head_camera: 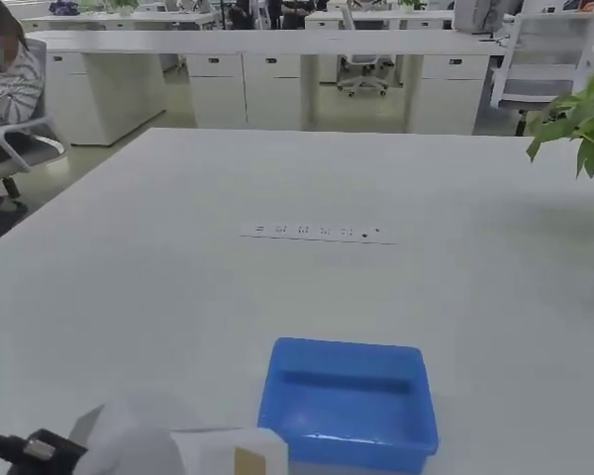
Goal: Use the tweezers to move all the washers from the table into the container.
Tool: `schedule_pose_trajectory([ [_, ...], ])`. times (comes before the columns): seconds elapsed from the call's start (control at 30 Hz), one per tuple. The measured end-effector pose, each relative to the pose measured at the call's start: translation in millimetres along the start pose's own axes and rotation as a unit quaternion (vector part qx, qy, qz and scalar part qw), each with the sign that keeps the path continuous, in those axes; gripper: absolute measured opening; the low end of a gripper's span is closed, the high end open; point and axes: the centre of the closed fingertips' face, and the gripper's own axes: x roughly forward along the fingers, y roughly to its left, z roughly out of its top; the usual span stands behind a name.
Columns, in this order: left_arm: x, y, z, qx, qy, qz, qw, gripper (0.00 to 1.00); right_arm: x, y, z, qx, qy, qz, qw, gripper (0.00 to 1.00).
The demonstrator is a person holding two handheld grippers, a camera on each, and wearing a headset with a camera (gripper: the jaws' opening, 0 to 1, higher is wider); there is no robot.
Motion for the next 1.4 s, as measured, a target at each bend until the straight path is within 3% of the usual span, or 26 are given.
schedule_pose_trajectory([
  [0.03,0.1,-0.1,0.6,0.002,0.0,-0.001,1.0,0.0,5.6,-0.1,5.2,0.0,-0.013,0.012,0.9998,0.28],
  [0.2,1.0,-0.6,2.8,0.022,0.007,-0.01,0.9997,0.0,20.4,-5.4,11.7,0.002,-0.028,0.032,0.9991,0.2],
  [0.4,1.2,1.5,4.9,0.032,0.011,-0.014,0.9993,0.0,26.8,-4.2,18.4,0.015,-0.043,0.043,0.9981,0.08],
  [0.57,-3.2,6.6,4.9,0.04,0.02,-0.023,0.9987,0.0,28.8,-6.9,25.7,0.012,-0.055,0.041,0.9976,0.08],
  [0.87,-11.5,24.3,7.3,0.057,0.035,-0.015,0.9976,0.0,36.6,-23.5,45.1,0.022,-0.085,0.023,0.9958,0.09],
  [1.07,-10.2,30.7,4.2,0.061,0.05,-0.019,0.9967,0.0,42.1,-28.3,48.6,0.02,-0.087,0.027,0.9956,0.09],
  [1.27,-5.6,30.0,0.6,0.072,0.061,-0.03,0.9951,0.0,47.7,-28.1,46.6,0.012,-0.077,0.032,0.9965,0.09],
  [1.4,-3.8,33.9,3.6,0.063,0.054,-0.037,0.9959,0.0,47.3,-27.7,45.5,0.012,-0.072,0.037,0.9967,0.09],
])
